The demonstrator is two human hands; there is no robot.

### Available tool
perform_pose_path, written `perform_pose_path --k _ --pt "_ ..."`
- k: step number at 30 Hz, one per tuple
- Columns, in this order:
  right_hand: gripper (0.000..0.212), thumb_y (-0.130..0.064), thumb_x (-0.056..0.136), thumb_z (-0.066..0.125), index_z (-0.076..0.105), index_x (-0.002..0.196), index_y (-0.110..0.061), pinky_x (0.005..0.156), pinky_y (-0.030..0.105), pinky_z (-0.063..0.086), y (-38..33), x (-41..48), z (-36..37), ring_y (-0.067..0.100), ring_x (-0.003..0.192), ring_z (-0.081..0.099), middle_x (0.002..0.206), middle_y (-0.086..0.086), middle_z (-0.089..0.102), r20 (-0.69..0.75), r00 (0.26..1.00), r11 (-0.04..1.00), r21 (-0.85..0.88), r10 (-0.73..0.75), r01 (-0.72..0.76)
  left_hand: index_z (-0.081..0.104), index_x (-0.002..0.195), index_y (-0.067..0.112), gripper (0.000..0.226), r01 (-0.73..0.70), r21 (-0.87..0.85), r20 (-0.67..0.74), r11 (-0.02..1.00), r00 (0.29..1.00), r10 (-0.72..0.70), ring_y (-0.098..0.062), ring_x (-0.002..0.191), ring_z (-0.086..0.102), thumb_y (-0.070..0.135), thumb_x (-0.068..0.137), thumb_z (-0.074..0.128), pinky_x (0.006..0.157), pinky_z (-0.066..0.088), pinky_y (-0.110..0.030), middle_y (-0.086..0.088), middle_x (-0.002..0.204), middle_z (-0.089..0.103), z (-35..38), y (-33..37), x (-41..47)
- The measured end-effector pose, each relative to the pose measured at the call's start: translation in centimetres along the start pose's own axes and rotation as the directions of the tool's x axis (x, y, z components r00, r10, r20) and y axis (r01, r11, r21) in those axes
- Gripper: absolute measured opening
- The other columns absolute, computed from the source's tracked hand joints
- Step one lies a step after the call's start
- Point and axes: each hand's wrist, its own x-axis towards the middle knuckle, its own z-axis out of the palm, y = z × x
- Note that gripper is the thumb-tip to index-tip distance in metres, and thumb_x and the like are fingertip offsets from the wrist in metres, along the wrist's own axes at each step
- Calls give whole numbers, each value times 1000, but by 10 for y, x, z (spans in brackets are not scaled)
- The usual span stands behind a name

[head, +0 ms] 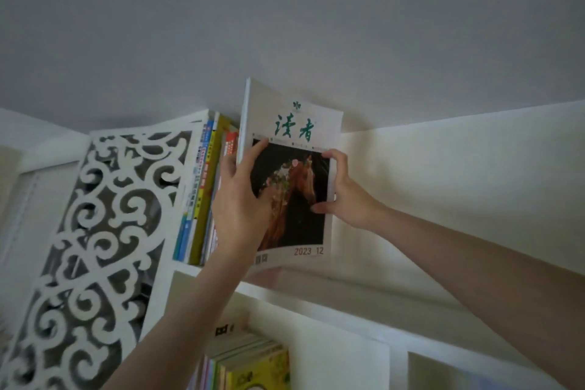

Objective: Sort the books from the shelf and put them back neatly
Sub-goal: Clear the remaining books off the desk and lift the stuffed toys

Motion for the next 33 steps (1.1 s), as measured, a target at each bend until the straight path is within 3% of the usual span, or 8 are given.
perform_pose_path --k 6,13,15,17,20,28,31,33 --pt "119 -9 65 86 2 148 -26 109 47 35 40 43 59 33 134 29 143 13 26 111 979 979 -131 171 -156 31 144 36 61 0 205 71 979 997 -15 -8 95 49 18 92 57 61 41 -16 -1 138 39 34 -52 2" --pt "138 -12 64 88 -19 149 -26 115 44 27 61 62 118 24 144 21 158 3 13 251 961 991 39 115 -129 24 148 34 67 71 312 23 948 996 -82 -23 117 49 13 93 56 82 54 -34 -8 136 36 63 -92 11" --pt "142 -16 63 89 -25 147 -29 115 44 27 68 64 126 27 144 21 159 7 12 281 952 992 -17 124 -124 25 150 26 74 11 355 0 935 1000 -12 -29 131 38 9 88 62 100 46 -40 -14 142 32 70 -101 11" --pt "143 -15 63 88 -27 146 -29 117 43 23 73 65 128 26 146 15 159 6 8 298 944 990 -23 139 -138 23 151 22 86 -61 406 -48 912 995 88 -35 143 18 9 80 70 117 19 -49 -18 152 18 73 -110 13" --pt "143 -12 62 89 -25 147 -27 119 42 18 76 64 128 22 147 8 160 3 3 301 945 991 12 125 -135 -1 153 19 97 -16 411 -40 912 999 36 -31 147 -11 27 84 68 115 -16 -42 -16 159 -5 72 -118 17" --pt "143 -19 61 90 -25 147 -28 119 38 19 73 61 128 21 147 8 160 2 -8 320 936 988 -95 145 -121 -12 150 5 92 68 448 64 891 992 -108 -25 147 -13 39 94 52 119 -9 -47 -14 160 -10 67 -114 20" --pt "143 -21 63 89 -26 147 -25 118 35 19 72 58 131 20 147 6 159 -1 -17 320 936 987 -122 143 -109 -1 153 8 87 -95 502 6 860 994 106 -31 147 -11 31 91 56 119 -8 -48 -18 159 -7 66 -115 9" --pt "146 -26 60 90 -27 146 -27 118 40 22 72 59 133 26 146 11 160 3 -10 290 945 981 -157 154 -112 1 153 15 83 -269 572 103 775 961 257 -32 147 -9 21 90 54 119 -5 -47 -16 160 -1 66 -113 3"
